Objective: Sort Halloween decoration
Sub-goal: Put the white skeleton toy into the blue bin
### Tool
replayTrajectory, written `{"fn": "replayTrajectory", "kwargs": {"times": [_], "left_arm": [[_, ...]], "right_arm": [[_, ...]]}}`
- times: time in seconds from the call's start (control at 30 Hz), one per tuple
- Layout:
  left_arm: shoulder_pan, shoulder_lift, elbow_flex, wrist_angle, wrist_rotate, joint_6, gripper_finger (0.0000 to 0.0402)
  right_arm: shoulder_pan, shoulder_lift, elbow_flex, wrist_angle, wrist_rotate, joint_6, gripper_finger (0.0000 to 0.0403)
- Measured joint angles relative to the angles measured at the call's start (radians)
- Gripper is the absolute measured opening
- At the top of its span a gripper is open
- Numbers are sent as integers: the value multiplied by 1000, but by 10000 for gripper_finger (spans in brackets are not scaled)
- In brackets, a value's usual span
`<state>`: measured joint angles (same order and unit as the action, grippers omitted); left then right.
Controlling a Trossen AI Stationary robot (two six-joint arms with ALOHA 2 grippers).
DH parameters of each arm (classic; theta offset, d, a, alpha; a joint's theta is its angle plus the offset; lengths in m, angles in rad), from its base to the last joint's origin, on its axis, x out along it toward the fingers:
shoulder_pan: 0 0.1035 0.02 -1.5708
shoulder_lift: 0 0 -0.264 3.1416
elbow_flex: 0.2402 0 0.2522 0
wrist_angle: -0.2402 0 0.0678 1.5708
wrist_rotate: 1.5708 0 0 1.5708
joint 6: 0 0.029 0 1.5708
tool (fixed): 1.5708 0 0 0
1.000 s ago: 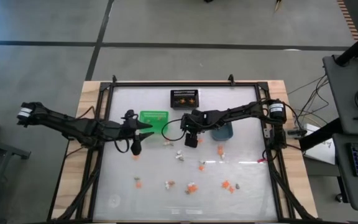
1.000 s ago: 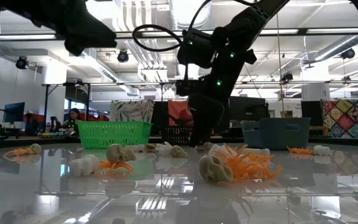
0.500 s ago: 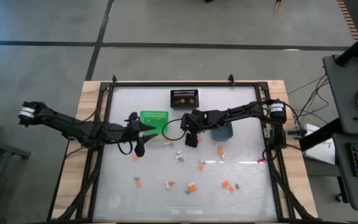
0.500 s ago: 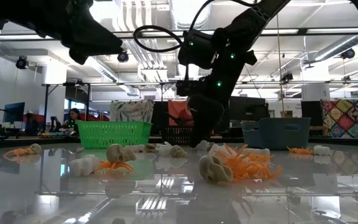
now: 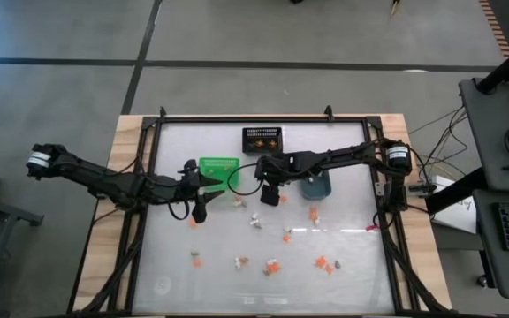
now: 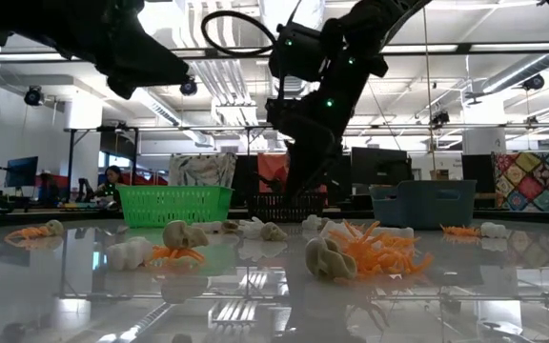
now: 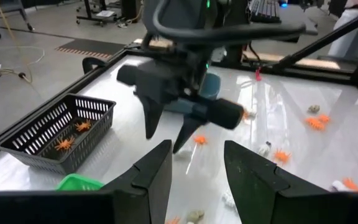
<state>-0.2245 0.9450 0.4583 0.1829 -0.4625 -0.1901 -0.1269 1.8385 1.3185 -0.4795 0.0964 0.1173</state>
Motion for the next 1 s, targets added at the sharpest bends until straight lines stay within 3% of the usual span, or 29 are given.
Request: {"fn": "replayTrajectory", "kwargs": {"times": [0.13, 0.37, 1.0], "left_arm": [[0, 46, 0, 25, 0, 27, 129], [0, 117, 0, 116, 0, 107, 129], [0, 62, -1, 105, -2, 164, 129]], "right_arm": [[0, 0, 45, -109, -15, 203, 224], [7, 0, 83, -196, -142, 482, 224], [44, 30, 80, -212, -149, 616, 212]]}}
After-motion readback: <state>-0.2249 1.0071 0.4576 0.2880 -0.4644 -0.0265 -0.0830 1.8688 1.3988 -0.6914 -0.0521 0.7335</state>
